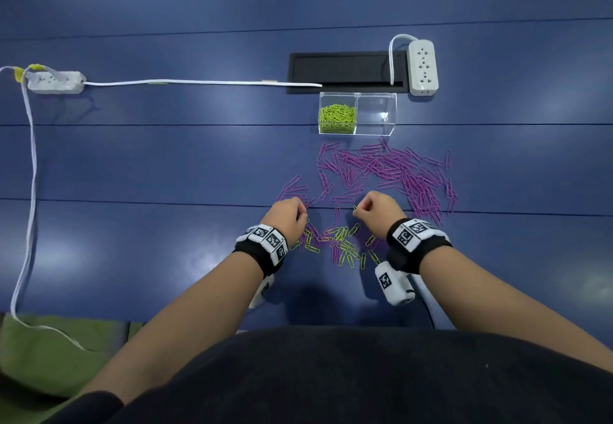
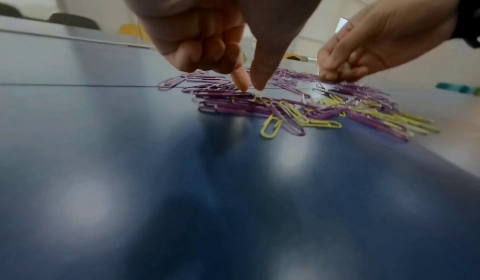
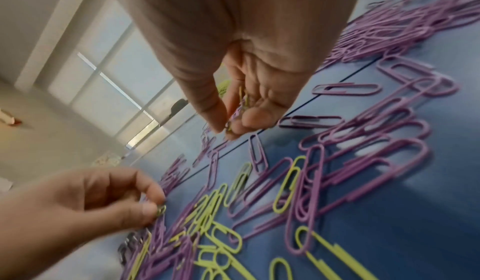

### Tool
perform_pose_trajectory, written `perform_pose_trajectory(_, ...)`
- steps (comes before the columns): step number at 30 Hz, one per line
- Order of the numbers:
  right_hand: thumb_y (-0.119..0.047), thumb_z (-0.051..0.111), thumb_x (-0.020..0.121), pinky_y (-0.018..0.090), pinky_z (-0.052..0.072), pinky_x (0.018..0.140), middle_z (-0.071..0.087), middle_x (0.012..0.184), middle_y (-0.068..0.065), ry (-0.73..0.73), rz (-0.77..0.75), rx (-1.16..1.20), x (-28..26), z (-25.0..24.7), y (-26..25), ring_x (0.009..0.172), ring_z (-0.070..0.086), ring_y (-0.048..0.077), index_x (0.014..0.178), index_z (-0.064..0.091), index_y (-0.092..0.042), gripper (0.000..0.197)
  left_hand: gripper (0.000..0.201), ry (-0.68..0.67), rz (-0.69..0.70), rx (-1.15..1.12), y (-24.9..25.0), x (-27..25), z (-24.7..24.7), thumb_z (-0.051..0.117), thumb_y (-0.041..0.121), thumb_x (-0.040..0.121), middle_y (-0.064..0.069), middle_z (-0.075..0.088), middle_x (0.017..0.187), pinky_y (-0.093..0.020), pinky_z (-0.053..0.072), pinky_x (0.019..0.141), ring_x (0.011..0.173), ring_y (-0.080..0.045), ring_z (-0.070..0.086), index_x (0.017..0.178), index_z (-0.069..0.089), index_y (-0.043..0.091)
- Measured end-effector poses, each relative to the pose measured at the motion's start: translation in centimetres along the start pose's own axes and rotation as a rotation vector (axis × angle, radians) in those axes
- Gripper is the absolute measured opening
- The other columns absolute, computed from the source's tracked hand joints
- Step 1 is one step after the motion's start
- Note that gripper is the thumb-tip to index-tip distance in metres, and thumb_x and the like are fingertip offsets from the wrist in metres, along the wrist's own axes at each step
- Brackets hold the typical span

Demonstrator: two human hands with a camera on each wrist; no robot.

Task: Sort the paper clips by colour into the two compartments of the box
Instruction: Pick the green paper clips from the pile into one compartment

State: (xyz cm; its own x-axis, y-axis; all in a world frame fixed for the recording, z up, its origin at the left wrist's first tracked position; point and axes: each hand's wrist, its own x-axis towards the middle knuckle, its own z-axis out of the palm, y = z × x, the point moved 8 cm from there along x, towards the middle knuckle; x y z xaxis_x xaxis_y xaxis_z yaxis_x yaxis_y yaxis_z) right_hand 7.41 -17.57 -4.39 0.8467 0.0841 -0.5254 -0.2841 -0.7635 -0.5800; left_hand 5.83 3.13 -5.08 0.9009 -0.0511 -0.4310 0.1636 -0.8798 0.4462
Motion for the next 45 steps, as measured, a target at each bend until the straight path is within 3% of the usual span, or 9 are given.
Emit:
perform_pose_trajectory(5,-0.001,0.037,0.088,0.027,0.042,0.054,0.059,0.07,0.0,-0.122,0.034,0.313,-0.2,0.4,1.4,0.058,0.05,0.015,0.095,0.057,-0.017,0.027,0.018,-0.047,0.068,0.124,-0.3,-0.2,0.4,0.056,0.019,0.09,-0.004,0.064,0.107,-0.035,0.047,0.091,0.105,-0.023,0.056,0.106,0.062,0.014)
perform_pose_trajectory(10,-0.012,0.052,0.087,0.026,0.044,0.073,0.055,0.075,-0.007,-0.147,-0.22,-0.143,-1.1,1.3,-1.3,0.074,0.052,0.016,0.094,0.067,-0.016,0.017,0.029,-0.07,0.091,0.147,-0.4,-0.7,0.4,0.053,0.013,0.085,-0.004,0.063,0.109,-0.034,0.048,0.089,0.104,-0.023,0.057,0.113,0.06,0.014)
perform_pose_trajectory(15,-0.017,0.054,0.09,0.035,0.04,0.096,0.053,0.113,0.008,-0.163,-0.399,-0.538,-1.2,3.7,-1.5,0.111,0.046,0.025,0.11,0.061,-0.011,0.022,0.018,0.031,0.037,0.129,-0.1,-0.6,-0.4,0.054,0.026,0.092,-0.002,0.064,0.103,-0.037,0.05,0.085,0.099,-0.022,0.058,0.103,0.061,0.014)
perform_pose_trajectory(24,-0.018,0.045,0.095,0.038,0.039,0.096,0.047,0.107,0.009,-0.091,-0.335,-0.567,-1.4,3.8,0.2,0.101,0.044,0.027,0.101,0.052,-0.008,0.014,0.012,-0.05,-0.005,0.23,0.0,0.2,0.1,0.052,0.022,0.091,-0.006,0.063,0.107,-0.041,0.051,0.085,0.099,-0.027,0.058,0.098,0.06,0.015)
perform_pose_trajectory(29,-0.009,0.044,0.093,0.028,0.042,0.071,0.055,0.084,0.004,-0.04,-0.161,0.002,-1.4,0.8,1.0,0.076,0.051,0.022,0.093,0.049,-0.013,0.007,0.017,-0.153,0.002,0.261,0.6,0.7,0.2,0.051,0.016,0.086,-0.012,0.066,0.1,-0.041,0.052,0.084,0.094,-0.031,0.061,0.094,0.062,0.006)
perform_pose_trajectory(33,-0.001,0.031,0.092,0.018,0.036,0.045,0.053,0.069,0.001,-0.095,-0.015,0.329,-1.5,0.1,1.0,0.053,0.042,0.013,0.085,0.061,-0.013,0.032,0.017,-0.176,0.009,0.254,1.0,0.8,0.0,0.052,0.017,0.086,-0.013,0.066,0.093,-0.039,0.052,0.08,0.088,-0.031,0.061,0.089,0.062,0.003)
perform_pose_trajectory(37,-0.005,0.038,0.089,0.022,0.038,0.043,0.049,0.063,0.004,-0.196,0.077,0.521,-1.5,1.4,0.5,0.049,0.043,0.015,0.068,0.055,-0.011,0.028,0.016,-0.063,-0.072,0.033,0.4,0.5,-0.9,0.051,0.014,0.085,-0.007,0.053,0.067,-0.036,0.049,0.069,0.064,-0.025,0.048,0.07,0.049,0.012)
perform_pose_trajectory(41,-0.013,0.058,0.084,0.021,0.041,0.056,0.052,0.064,-0.008,-0.176,-0.144,0.091,-1.8,1.9,-1.0,0.056,0.047,0.01,0.081,0.061,-0.016,0.005,0.013,0.028,-0.195,-0.342,-1.7,-0.4,-1.4,0.052,0.015,0.084,0.004,0.055,0.071,-0.031,0.042,0.07,0.067,-0.016,0.049,0.071,0.05,0.018)
perform_pose_trajectory(45,-0.011,0.055,0.085,0.022,0.038,0.076,0.043,0.073,-0.012,-0.224,-0.374,-0.312,-2.3,3.7,-2.1,0.077,0.045,0.013,0.107,0.063,-0.018,0.025,0.018,0.005,-0.342,-0.815,-2.7,-1.5,0.0,0.044,0.0,0.081,-0.006,0.052,0.064,-0.022,0.035,0.048,0.044,-0.011,0.042,0.077,0.047,0.017)
